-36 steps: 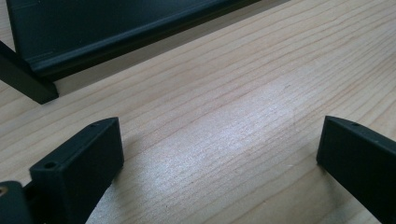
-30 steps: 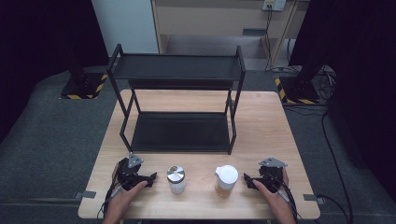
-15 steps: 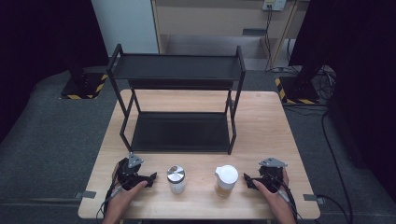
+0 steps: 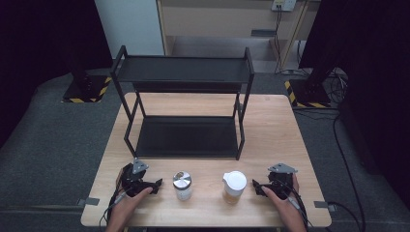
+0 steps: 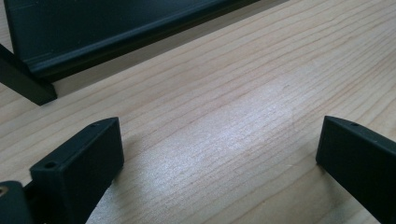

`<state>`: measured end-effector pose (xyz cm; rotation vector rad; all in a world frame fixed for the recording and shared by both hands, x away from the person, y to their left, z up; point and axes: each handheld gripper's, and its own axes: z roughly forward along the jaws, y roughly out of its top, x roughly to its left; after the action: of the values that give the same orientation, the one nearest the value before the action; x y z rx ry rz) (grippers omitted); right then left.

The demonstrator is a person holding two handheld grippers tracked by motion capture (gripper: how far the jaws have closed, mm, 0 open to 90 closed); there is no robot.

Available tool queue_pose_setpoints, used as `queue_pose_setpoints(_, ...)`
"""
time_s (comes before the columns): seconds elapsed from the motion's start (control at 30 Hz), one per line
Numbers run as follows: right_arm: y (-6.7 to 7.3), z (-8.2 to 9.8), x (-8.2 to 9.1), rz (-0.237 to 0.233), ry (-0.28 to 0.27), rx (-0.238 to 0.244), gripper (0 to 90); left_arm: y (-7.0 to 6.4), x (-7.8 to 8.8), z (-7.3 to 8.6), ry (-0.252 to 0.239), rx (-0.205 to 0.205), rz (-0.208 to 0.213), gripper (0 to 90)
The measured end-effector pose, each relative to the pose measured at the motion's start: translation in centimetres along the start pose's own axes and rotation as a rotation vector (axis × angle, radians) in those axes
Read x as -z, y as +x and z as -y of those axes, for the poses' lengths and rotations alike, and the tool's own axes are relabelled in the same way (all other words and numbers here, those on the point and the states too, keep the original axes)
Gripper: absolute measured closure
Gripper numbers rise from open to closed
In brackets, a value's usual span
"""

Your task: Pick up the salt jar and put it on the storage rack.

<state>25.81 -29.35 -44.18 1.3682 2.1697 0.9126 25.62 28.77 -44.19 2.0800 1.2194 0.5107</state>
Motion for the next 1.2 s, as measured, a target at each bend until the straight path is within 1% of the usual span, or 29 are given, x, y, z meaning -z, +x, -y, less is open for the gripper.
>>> queue_pose_setpoints(0.13,0.0,0.0,0.0,0.0,0.0,0.0,1.3,0.1,0.0,0.1,-0.006,-0.007,0.011,0.6)
queue_pose_setpoints(0.17,0.0,0.0,0.0,0.0,0.0,0.0,1.3,0.1,0.1,0.0,-0.001,-0.019,0.018,1.1)
queue_pose_setpoints(0.2,0.0,0.0,0.0,0.0,0.0,0.0,1.4,0.2,0.1,-0.1,-0.001,-0.02,0.024,1.6)
queue_pose_setpoints(0.5,0.0,0.0,0.0,0.0,0.0,0.0,1.3,-0.1,0.7,-0.3,-0.016,-0.031,0.039,1.7)
queue_pose_setpoints(0.63,0.0,0.0,0.0,0.0,0.0,0.0,1.3,-0.1,1.2,-0.3,-0.03,-0.031,0.047,1.7)
queue_pose_setpoints(0.93,0.0,0.0,0.0,0.0,0.0,0.0,1.3,-0.1,2.2,-0.4,-0.045,-0.044,0.056,1.8)
queue_pose_setpoints(1.2,0.0,0.0,0.0,0.0,0.0,0.0,1.3,-0.3,3.2,-0.4,-0.062,-0.045,0.065,1.8)
